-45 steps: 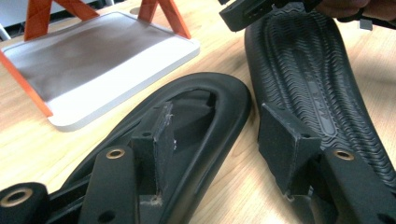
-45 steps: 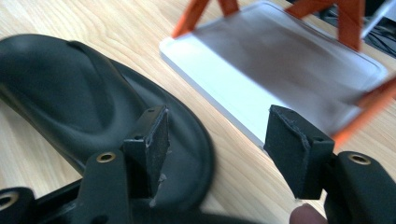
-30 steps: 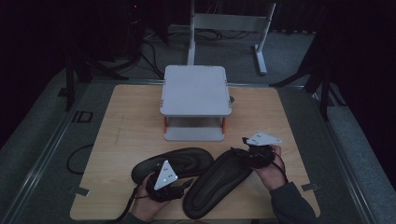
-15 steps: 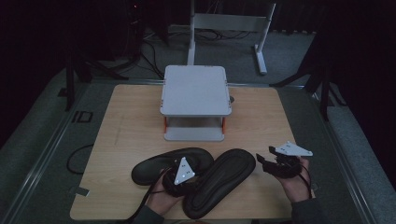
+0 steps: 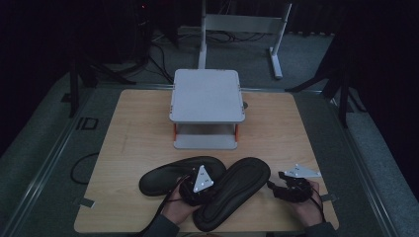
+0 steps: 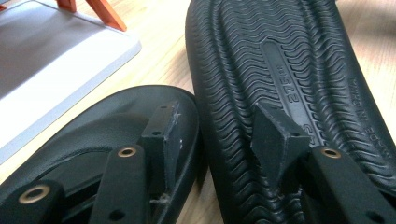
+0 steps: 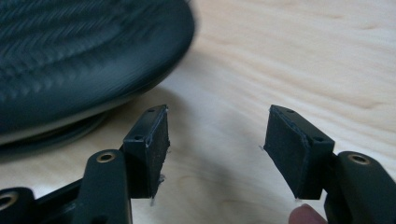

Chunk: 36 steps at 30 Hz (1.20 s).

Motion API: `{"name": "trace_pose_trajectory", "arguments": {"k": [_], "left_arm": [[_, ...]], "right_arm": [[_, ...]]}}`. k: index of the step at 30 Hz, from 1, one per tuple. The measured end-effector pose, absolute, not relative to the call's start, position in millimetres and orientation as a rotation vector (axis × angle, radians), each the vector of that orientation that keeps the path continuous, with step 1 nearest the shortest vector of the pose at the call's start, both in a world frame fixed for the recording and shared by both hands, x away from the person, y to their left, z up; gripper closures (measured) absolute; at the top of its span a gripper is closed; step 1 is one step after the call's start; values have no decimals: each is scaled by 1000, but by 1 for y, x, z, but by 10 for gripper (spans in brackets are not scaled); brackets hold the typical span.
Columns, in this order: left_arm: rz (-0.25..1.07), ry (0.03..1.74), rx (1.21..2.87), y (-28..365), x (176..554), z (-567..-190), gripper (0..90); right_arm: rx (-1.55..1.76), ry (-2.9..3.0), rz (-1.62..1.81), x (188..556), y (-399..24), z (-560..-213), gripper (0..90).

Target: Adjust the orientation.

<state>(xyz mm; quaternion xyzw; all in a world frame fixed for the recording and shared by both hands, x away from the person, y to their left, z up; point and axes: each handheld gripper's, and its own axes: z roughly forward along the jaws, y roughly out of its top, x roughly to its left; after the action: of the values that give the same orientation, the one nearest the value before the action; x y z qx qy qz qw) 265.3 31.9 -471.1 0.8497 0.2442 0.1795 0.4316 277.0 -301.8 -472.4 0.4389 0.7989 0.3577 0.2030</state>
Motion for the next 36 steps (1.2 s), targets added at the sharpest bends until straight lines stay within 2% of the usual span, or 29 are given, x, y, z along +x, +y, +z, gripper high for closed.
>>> {"name": "trace_pose_trajectory", "arguments": {"k": [10, 14, 17, 20, 22, 27, 36], "left_arm": [[409, 614, 2113, 32, 272, -471, 576], [436, 627, 2114, 32, 274, -471, 601], [417, 606, 2110, 28, 277, -471, 598], [492, 598, 2137, 23, 275, -469, 589], [476, 610, 2130, 24, 276, -468, 585], [480, 613, 2135, 27, 277, -469, 581], [496, 638, 2127, 29, 281, -469, 604]], "right_arm": [[1145, 2247, 1040, 275, -290, -466, 409], [1105, 2254, 1088, 274, -286, -461, 415], [1062, 2282, 1190, 274, -279, -455, 406], [1017, 2293, 1157, 278, -265, -453, 408], [1006, 2280, 1173, 279, -260, -449, 403], [1015, 2266, 1176, 278, -266, -448, 393], [1150, 2264, 1103, 278, -285, -468, 387]]}}
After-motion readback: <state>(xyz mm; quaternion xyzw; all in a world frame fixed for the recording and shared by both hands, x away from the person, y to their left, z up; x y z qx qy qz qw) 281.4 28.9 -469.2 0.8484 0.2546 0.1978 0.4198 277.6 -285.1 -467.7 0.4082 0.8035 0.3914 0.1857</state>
